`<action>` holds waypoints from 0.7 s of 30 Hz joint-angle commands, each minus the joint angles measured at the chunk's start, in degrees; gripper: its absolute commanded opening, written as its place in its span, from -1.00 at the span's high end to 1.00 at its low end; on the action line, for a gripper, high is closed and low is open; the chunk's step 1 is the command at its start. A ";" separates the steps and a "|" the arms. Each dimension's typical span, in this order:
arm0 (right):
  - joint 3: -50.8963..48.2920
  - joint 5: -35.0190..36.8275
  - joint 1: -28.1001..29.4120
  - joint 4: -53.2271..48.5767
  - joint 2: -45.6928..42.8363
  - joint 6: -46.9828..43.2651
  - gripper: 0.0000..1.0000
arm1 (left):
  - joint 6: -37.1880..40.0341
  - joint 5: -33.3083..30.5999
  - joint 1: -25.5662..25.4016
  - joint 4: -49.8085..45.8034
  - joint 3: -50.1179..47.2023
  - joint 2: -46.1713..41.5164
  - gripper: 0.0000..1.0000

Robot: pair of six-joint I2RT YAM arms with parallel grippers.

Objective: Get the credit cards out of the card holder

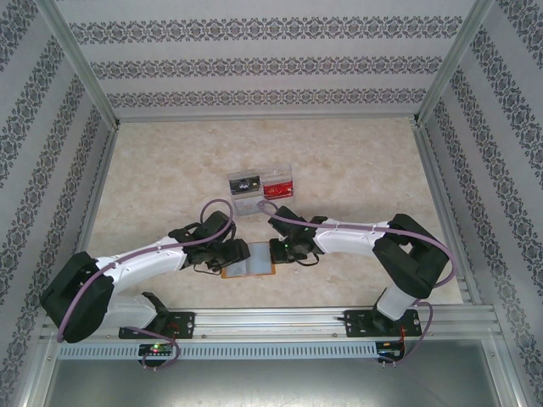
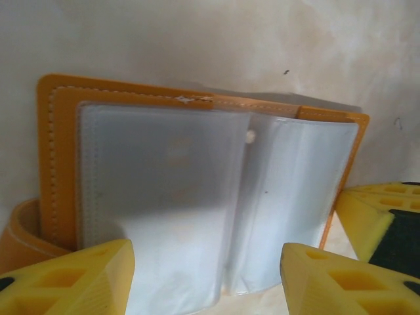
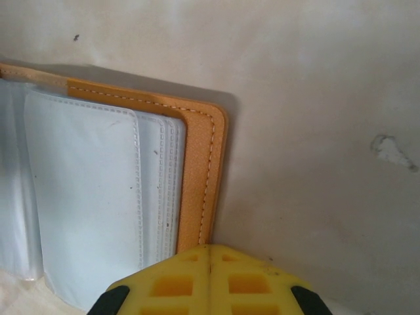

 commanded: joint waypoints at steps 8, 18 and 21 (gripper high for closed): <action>0.70 0.48 0.58 -1.15 1.54 1.04 0.94 | -1.20 -5.05 -0.89 -4.38 0.60 -2.55 -0.25; 1.01 0.26 0.65 -1.30 2.13 0.93 0.95 | -2.04 -4.13 -0.84 -3.55 -0.91 -0.97 -0.25; 0.92 0.26 0.65 -1.37 2.05 0.92 0.95 | -1.87 -4.32 -0.84 -4.48 -0.36 -0.27 -0.25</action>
